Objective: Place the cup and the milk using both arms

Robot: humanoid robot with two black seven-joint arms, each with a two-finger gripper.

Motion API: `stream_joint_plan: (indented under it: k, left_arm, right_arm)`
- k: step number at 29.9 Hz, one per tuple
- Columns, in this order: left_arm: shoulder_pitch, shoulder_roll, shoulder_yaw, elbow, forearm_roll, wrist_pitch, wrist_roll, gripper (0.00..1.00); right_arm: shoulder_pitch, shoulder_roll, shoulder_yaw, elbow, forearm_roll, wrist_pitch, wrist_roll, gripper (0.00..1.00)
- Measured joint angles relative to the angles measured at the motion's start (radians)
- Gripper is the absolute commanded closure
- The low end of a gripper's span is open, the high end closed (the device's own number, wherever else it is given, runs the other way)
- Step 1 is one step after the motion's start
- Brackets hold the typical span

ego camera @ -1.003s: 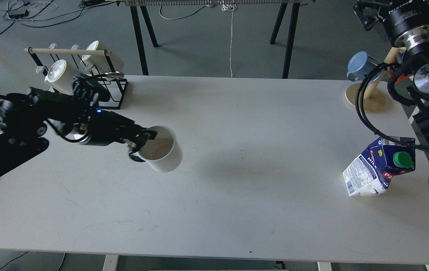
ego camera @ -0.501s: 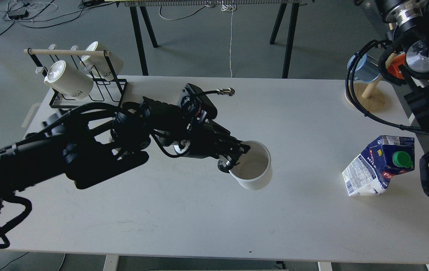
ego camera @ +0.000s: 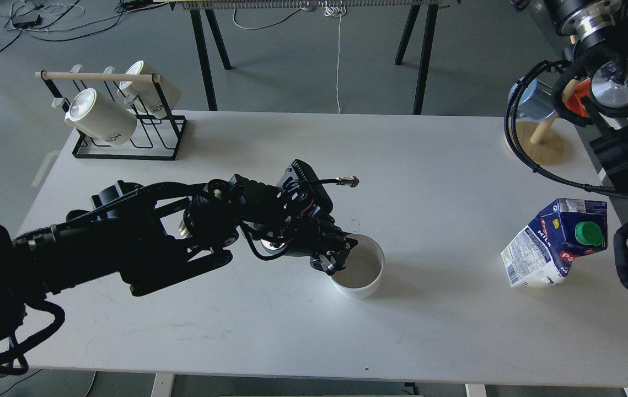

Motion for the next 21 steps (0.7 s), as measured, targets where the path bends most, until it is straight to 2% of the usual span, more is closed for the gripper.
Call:
stream_joint_plan:
  k: [2,4,10,15,18,21]
  left_arm:
    - [0.001,0.000,0.001,0.000,0.000,0.000,0.000,0.68]
    - [0.002,0.000,0.000,0.000,0.000,0.000,0.000,0.52]
    - [0.002,0.027,-0.047,-0.006,-0.022,0.000,-0.009,0.40]
    - [0.006,0.079,-0.207,-0.031,-0.150,0.000,-0.015,0.36]
    - [0.007,0.125,-0.310,-0.036,-0.295,0.000,-0.015,0.34]
    - [0.008,0.168,-0.408,-0.030,-0.468,0.000,-0.015,0.21]
  right_arm:
    - [0.000,0.000,0.000,0.000,0.000,0.000,0.000,0.01]
    - [-0.001,0.000,0.000,0.001,0.000,0.000,0.000,0.01]
    - [-0.009,0.000,-0.002,0.011,0.000,0.000,0.000,0.01]
    - [-0.033,-0.023,-0.001,0.062,0.003,0.000,0.000,0.01]
    - [-0.063,-0.078,-0.001,0.126,0.003,0.000,0.000,0.01]
    - [-0.119,-0.143,-0.012,0.206,0.006,0.000,0.000,0.01]
